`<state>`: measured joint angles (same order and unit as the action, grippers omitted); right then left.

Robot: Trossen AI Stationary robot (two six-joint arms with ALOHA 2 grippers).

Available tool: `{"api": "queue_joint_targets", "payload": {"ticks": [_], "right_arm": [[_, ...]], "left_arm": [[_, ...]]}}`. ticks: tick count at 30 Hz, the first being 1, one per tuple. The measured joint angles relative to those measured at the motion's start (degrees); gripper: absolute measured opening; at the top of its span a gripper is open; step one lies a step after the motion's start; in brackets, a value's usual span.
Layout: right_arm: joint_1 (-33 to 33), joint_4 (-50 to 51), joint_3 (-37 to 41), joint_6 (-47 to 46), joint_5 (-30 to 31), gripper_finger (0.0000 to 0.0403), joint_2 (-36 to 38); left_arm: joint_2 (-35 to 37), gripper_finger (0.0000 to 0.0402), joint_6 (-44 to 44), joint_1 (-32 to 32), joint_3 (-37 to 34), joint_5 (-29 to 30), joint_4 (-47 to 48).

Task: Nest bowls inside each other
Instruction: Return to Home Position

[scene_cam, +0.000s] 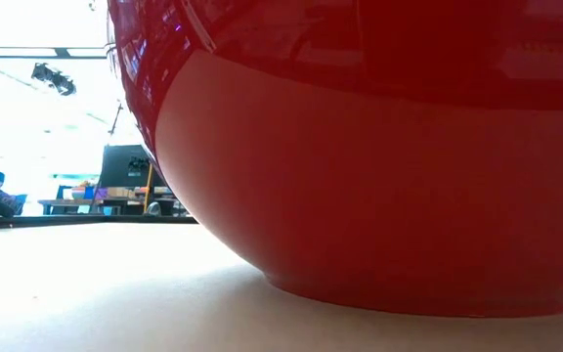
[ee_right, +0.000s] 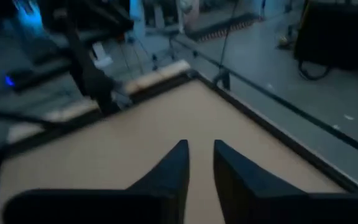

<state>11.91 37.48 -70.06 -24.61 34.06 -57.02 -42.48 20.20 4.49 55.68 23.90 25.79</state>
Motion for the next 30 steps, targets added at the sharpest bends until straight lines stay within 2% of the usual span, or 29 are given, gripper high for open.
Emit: {"api": "queue_joint_targets", "payload": {"ticks": [4, 7, 10, 13, 15, 18, 20, 25, 30], "right_arm": [[-3.94, -7.71, 0.0, 8.09, -9.27, 0.0014, 1.97], [-6.6, -11.95, 0.0, 13.3, -14.88, 0.0013, 3.25], [-8.82, -14.67, 0.41, 16.32, -20.68, 0.0011, 4.2], [-9.81, -20.45, 3.53, 17.26, -27.31, 0.0006, 4.68], [-9.73, -26.07, 6.89, 17.36, -29.61, 0.0006, 4.57], [-9.36, -33.78, 13.0, 18.35, -31.21, 0.0004, 4.36], [-9.36, -37.06, 16.85, 18.35, -31.33, 0.0004, 4.72], [-10.25, -40.38, 25.45, 17.5, -34.01, 0.0002, 9.12], [-11.68, -48.81, 34.37, 16.99, -35.23, 0.0002, 18.87]], "left_arm": [[-0.61, 0.0133, -8.69, -1.54, 0.07, -1.77, -8.84], [-1.12, 0.0121, -11.15, -0.71, 0.07, -2.22, -10.86], [-1.12, 0.0111, -10.52, -0.2, -1.1, -6.36, -12.44], [-0.49, 0.0101, -8.59, -1.74, -7.33, -11.5, -22.29], [-0.01, 0.0096, -8.57, -3.23, -12.89, -11.91, -30.63], [1.35, 0.0091, -7.14, -4.86, -21.37, -11.83, -43.83], [2.63, 0.0087, -5.11, -5.16, -26.14, -11.84, -48.89], [10.4, 0.007, -5.19, -4.98, -30.73, -11.02, -47.69], [22.5, 0.0058, -10.04, -4.98, -30.01, -6.97, -35.55]]}}
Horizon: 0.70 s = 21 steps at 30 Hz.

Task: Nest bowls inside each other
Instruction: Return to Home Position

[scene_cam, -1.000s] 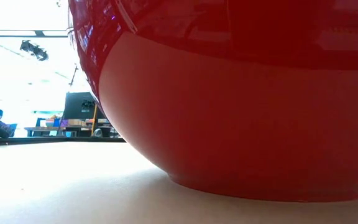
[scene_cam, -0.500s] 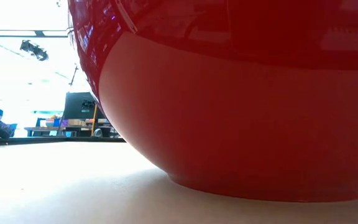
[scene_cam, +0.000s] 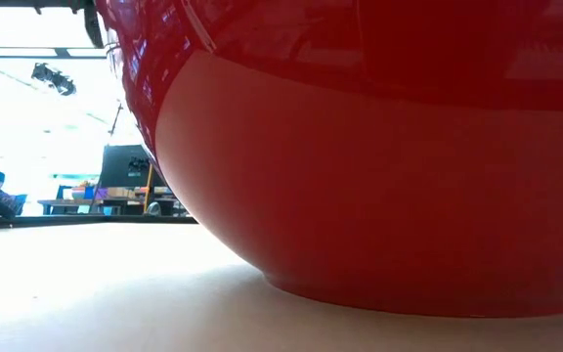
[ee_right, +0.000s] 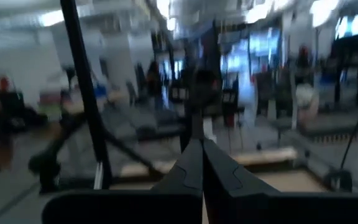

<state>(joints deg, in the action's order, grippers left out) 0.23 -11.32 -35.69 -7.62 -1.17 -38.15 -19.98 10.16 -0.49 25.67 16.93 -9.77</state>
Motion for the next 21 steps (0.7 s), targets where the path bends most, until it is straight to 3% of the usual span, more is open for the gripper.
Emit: {"api": "queue_joint_targets", "payload": {"ticks": [5, 11, 16, 21], "right_arm": [[-2.26, -0.97, 7.63, -3.98, -2.38, 0.0002, 8.17], [-5.12, -2.95, 17.49, -5.75, -2.73, 0.0002, 11.31], [-8.81, -14.97, 24.79, -10.21, -6.24, 0.0002, 11.6], [-10.99, -17.15, 28.53, -13.17, -10.77, 0.0003, 11.75]], "left_arm": [[6.22, 0.005, 0.87, 0.03, -1.56, 3.62, 11.46], [6.21, 0.0028, 1.51, 0.04, -9.84, 3.53, -0.39], [6.11, 0.0004, 1.2, 0.04, -14.98, 4.11, -1.13], [6.13, 0.0003, 3.84, -0.65, -18.59, 0.67, -3.04]]}}
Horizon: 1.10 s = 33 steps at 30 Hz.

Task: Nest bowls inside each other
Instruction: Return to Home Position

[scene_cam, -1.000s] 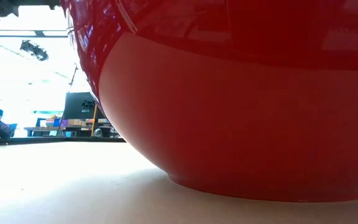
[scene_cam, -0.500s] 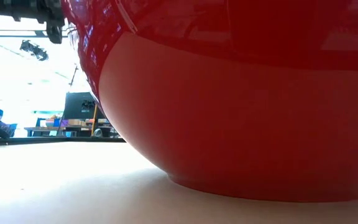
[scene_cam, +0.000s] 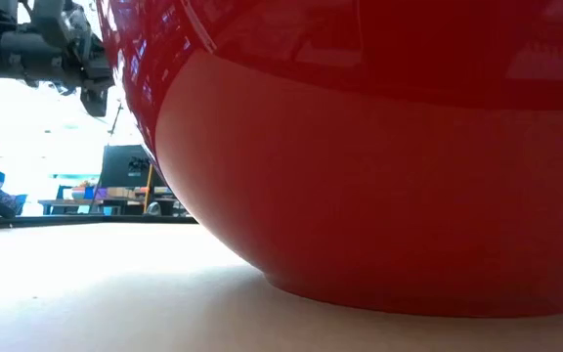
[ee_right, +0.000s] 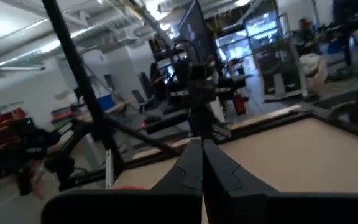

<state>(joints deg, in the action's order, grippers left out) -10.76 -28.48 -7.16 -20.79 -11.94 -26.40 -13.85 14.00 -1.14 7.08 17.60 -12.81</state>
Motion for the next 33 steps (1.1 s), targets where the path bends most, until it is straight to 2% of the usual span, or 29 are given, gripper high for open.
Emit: {"api": "queue_joint_targets", "payload": {"ticks": [5, 11, 18, 21, 24, 28, 33], "right_arm": [[-0.01, 0.35, 1.21, 1.27, -3.06, 0.0002, 2.5], [-0.01, 6.72, 1.36, 1.4, -3.18, 0.0002, 10.56], [-0.01, 19.51, 1.38, 1.02, -3.2, 0.0002, 21.7], [0.0, 22.35, 1.38, 1.45, -3.2, 0.0002, 25.96], [0.02, 24.19, 1.41, 2.5, -4.16, 0.0002, 26.22], [0.06, 24.01, 3.81, 1.46, -4.6, 0.0002, 25.73], [0.06, 19.45, 6.81, -1.5, -4.13, 0.0003, 25.72]], "left_arm": [[0.49, 0.0001, -3.96, -2.05, -1.11, -0.93, -1.23], [5.48, 0.0001, -10.58, -4.16, -1.1, -0.81, -1.0], [13.93, 0.0, -10.79, -5.28, -1.1, -0.78, 8.02], [13.53, 0.0, -10.8, -5.58, -1.05, -0.48, 9.66], [13.67, 0.0, -10.11, -5.56, -2.03, -0.37, 10.81], [13.53, 0.0, -6.42, -5.62, -6.57, -0.76, 5.48], [13.11, 0.0, -6.12, -5.9, -6.55, -0.73, 5.97]]}}
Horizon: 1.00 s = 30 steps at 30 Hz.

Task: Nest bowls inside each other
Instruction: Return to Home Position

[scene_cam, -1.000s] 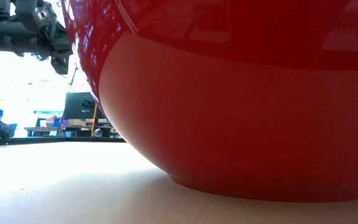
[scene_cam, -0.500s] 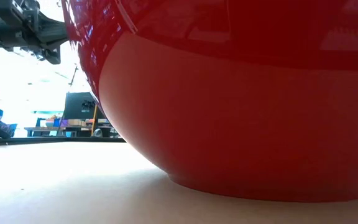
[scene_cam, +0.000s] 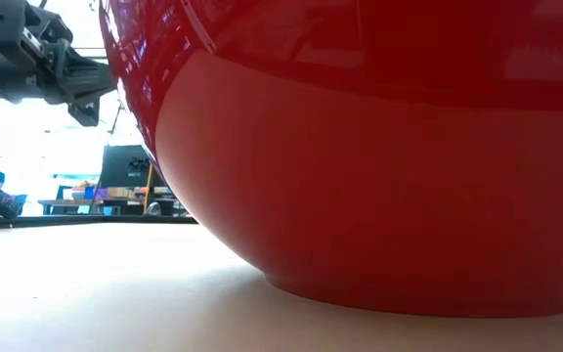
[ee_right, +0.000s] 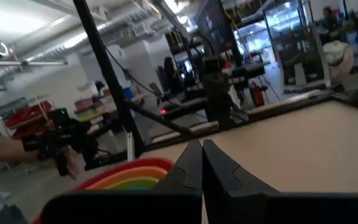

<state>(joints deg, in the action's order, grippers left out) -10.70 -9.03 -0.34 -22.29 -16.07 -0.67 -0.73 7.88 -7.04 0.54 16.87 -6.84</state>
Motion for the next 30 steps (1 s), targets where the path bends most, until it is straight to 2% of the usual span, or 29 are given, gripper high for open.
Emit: {"api": "queue_joint_targets", "payload": {"ticks": [10, 30], "right_arm": [[0.0, 4.38, -0.04, -0.06, 0.5, 0.0033, -0.06], [0.0, 4.39, -0.04, -0.06, 0.53, 0.0034, -0.06]], "left_arm": [[0.0, 0.0011, 0.3, 0.1, 0.0, 0.41, 1.54], [0.0, 0.002, 0.48, 0.1, 0.0, 0.43, 1.53]]}}
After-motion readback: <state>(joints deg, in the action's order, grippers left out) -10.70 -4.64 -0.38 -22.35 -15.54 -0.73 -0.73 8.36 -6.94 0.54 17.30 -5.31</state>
